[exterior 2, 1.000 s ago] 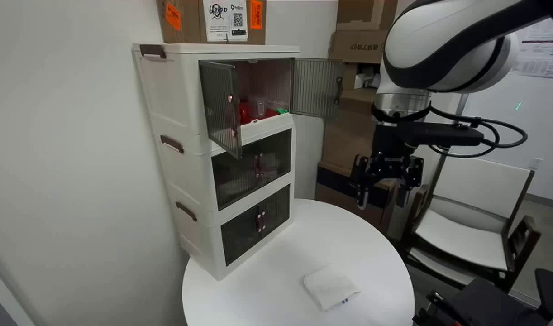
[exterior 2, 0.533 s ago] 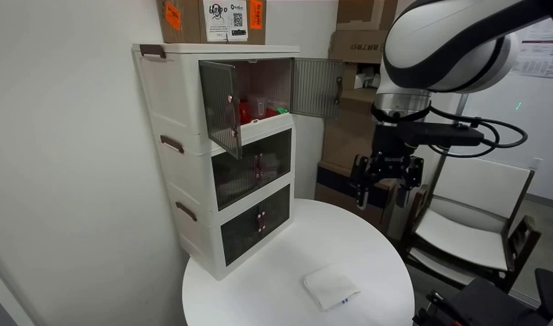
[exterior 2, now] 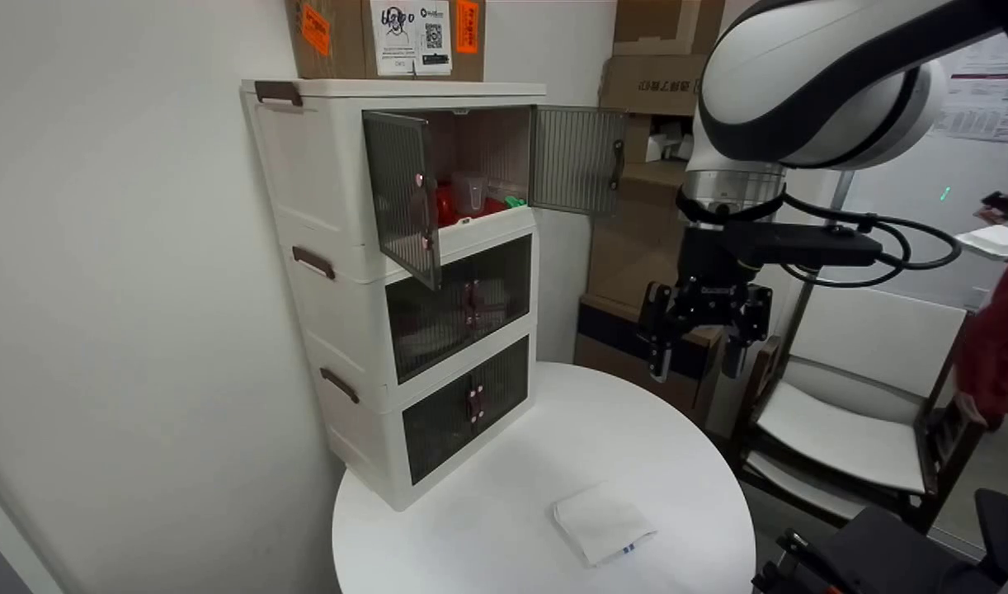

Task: Remove the jar from the top cabinet

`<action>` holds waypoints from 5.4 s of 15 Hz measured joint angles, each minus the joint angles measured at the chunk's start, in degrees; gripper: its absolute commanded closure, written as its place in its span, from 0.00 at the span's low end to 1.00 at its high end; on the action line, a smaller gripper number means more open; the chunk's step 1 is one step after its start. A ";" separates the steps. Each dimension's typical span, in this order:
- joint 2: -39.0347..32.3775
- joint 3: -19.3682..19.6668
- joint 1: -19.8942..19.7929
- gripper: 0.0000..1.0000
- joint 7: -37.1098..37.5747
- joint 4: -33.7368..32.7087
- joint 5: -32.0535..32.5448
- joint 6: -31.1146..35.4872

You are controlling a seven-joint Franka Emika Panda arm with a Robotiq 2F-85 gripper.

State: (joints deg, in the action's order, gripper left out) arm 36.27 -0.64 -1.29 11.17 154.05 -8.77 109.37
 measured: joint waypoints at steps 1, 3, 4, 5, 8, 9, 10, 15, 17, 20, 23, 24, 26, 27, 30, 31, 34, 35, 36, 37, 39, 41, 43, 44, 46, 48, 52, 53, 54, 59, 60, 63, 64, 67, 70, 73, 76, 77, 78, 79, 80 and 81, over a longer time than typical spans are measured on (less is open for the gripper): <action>0.00 0.00 0.00 0.00 0.00 0.00 0.00 0.00; 0.00 0.00 0.00 0.00 0.00 0.00 0.00 0.00; 0.00 0.00 0.00 0.00 0.00 0.00 0.00 0.00; 0.00 0.00 0.00 0.00 0.00 0.00 0.00 0.00; 0.00 0.00 0.00 0.00 0.00 0.00 0.00 0.00; 0.00 0.00 0.00 0.00 0.00 0.00 0.00 0.00; 0.00 0.00 -0.17 0.00 0.00 0.00 0.22 0.11; 0.48 0.03 -4.53 0.00 -0.51 -0.45 8.86 9.15; 0.61 0.03 -6.38 0.00 -1.70 -1.29 13.68 13.10; 0.69 0.03 -7.47 0.00 -2.61 -2.50 17.46 16.63; 0.74 0.02 -7.46 0.00 -2.79 -2.65 17.73 16.71; 0.74 0.02 -7.47 0.00 -2.84 -2.65 17.74 16.71; 0.74 0.02 -7.47 0.00 -2.91 -2.65 17.75 16.71; 0.74 0.02 -7.47 0.00 -2.94 -2.65 17.75 16.71; 0.74 0.02 -7.47 0.00 -3.01 -2.65 17.75 16.72; 0.74 0.01 -7.47 0.00 -3.03 -2.65 17.75 16.72; 0.47 -0.14 -7.32 0.00 -1.56 -2.64 17.36 17.34; 0.11 -0.39 -7.31 0.00 -0.42 -2.66 17.35 18.65; -0.43 -0.71 -7.32 0.00 0.93 -2.74 17.36 20.63; -1.22 -1.13 -7.43 0.00 2.37 -2.99 17.40 23.07; -3.46 -2.03 -8.09 0.00 4.86 -4.22 17.81 28.00; -6.61 -2.71 -9.17 0.00 6.22 -6.73 17.97 31.83; -10.28 -2.71 -9.79 0.00 6.28 -10.31 17.97 34.31; -12.47 -2.57 -9.94 0.00 6.28 -12.64 17.97 35.09; -17.11 -2.26 -10.28 0.00 6.25 -18.07 18.06 35.57; -22.27 -2.38 -10.85 0.00 6.66 -24.41 19.12 35.61; -32.63 -2.54 -9.94 0.00 11.84 -36.60 22.95 35.38; -34.85 -2.52 -9.14 0.00 13.37 -39.03 22.97 35.30; -36.87 -2.46 -8.11 0.00 14.85 -41.16 22.94 35.16; -43.78 -1.47 -2.51 0.00 21.14 -48.34 22.44 35.03; -44.53 -1.21 -1.82 0.00 21.62 -49.13 22.39 35.03; -45.40 -0.90 -1.43 0.00 21.75 -50.12 22.30 35.03; -45.40 -0.76 -1.43 0.00 21.75 -50.17 22.30 35.03; -45.40 -0.67 -1.43 0.00 21.75 -50.28 22.30 35.03; -46.08 0.56 -0.46 0.00 22.47 -50.28 22.35 35.71; -47.71 2.73 0.80 0.00 25.73 -50.78 23.14 36.91; -49.49 5.08 1.55 0.00 29.08 -51.91 23.73 38.73; -50.12 5.63 1.67 0.00 30.11 -52.48 23.73 39.73; -50.68 5.98 1.76 0.00 30.74 -52.99 23.73 40.42; -51.09 6.13 1.83 0.00 31.05 -53.41 23.73 40.68; -51.39 6.17 1.90 0.00 31.31 -53.76 23.73 40.71; -51.50 6.18 1.98 0.00 31.44 -53.91 23.73 40.71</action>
State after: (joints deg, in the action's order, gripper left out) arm -15.24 5.54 0.69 42.62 100.15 14.96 150.08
